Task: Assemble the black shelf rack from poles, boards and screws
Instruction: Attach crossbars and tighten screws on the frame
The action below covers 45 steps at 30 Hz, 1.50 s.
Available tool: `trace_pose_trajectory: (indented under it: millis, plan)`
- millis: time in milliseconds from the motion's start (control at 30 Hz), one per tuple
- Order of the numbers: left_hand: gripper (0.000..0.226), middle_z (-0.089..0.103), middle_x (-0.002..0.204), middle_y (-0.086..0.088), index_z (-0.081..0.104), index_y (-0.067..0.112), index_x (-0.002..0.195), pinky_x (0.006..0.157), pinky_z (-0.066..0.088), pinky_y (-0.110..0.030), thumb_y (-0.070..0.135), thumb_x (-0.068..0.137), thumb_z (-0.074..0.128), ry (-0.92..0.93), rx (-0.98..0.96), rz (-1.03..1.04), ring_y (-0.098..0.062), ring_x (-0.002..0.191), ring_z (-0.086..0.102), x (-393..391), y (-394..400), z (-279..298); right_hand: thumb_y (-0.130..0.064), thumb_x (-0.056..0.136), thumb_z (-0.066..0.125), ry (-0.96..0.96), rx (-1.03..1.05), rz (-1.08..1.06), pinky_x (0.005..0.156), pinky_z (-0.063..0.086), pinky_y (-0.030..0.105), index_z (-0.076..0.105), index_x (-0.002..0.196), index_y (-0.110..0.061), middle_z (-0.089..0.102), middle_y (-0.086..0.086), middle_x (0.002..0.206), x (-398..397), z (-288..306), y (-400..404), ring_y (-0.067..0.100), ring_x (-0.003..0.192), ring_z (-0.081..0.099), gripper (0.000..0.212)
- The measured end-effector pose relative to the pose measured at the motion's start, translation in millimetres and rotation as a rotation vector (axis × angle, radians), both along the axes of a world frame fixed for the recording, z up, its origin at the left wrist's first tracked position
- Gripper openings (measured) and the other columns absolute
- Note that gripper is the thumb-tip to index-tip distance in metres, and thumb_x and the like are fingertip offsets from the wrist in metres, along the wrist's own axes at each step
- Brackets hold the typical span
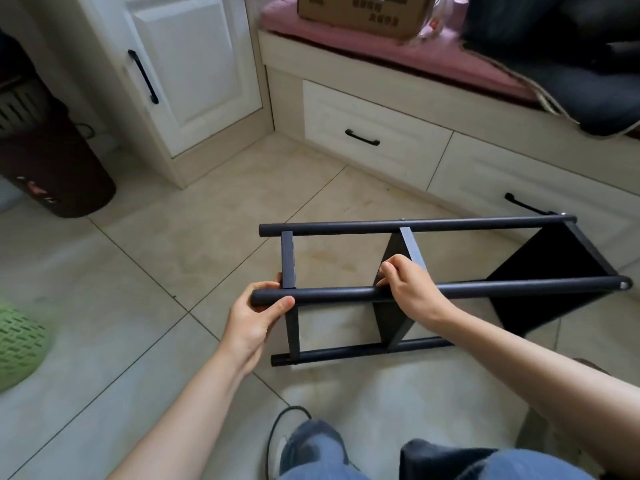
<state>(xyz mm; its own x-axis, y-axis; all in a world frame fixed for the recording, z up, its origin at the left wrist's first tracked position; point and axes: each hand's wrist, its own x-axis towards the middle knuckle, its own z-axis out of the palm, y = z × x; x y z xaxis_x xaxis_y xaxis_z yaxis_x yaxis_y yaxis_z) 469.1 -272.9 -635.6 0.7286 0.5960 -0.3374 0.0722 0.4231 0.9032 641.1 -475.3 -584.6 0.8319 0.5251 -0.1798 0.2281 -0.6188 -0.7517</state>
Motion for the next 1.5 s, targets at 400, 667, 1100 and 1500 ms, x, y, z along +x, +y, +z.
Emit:
trace_pose_trajectory:
  millis: [400,667,1100,1500]
  plan:
    - [0.044,0.074,0.113,0.011,0.069,0.023,0.085,0.097,0.051,-0.028,0.039,0.053,0.094,0.206,0.357,-0.133,-0.012,0.112,0.067,-8,13,3,-0.033,0.105,0.037,0.006,-0.050,0.062,0.078,0.042,0.033,0.053,0.083,-0.019,0.061,-0.005,0.086,-2,-8,-1,0.019,0.089,0.058,0.031]
    - [0.032,0.067,0.115,0.017,0.067,0.012,0.078,0.092,0.049,-0.019,0.020,0.062,0.094,0.338,0.695,-0.391,0.000,0.105,0.067,5,37,25,-0.046,0.093,0.060,-0.095,-0.152,0.140,0.059,0.040,0.017,0.065,0.074,-0.017,0.067,-0.005,0.072,9,-3,2,0.009,0.072,0.059,0.034]
    - [0.101,-0.006,0.160,0.036,0.019,0.052,0.152,0.119,0.006,-0.032,0.083,0.067,0.064,0.289,1.379,-0.939,0.002,0.149,-0.018,36,74,48,-0.025,0.087,0.074,0.079,0.056,0.482,0.067,0.048,0.006,0.078,0.098,-0.030,0.070,-0.020,0.075,35,-14,60,-0.011,0.074,0.064,0.013]
    - [0.072,0.018,0.165,0.015,0.046,0.020,0.138,0.123,0.010,-0.038,0.063,0.083,0.062,0.087,1.444,-1.018,-0.015,0.155,0.003,40,77,29,-0.003,0.088,0.069,0.624,0.134,0.543,0.078,0.061,0.034,0.068,0.101,0.002,0.074,0.018,0.093,35,-33,97,0.028,0.088,0.072,0.013]
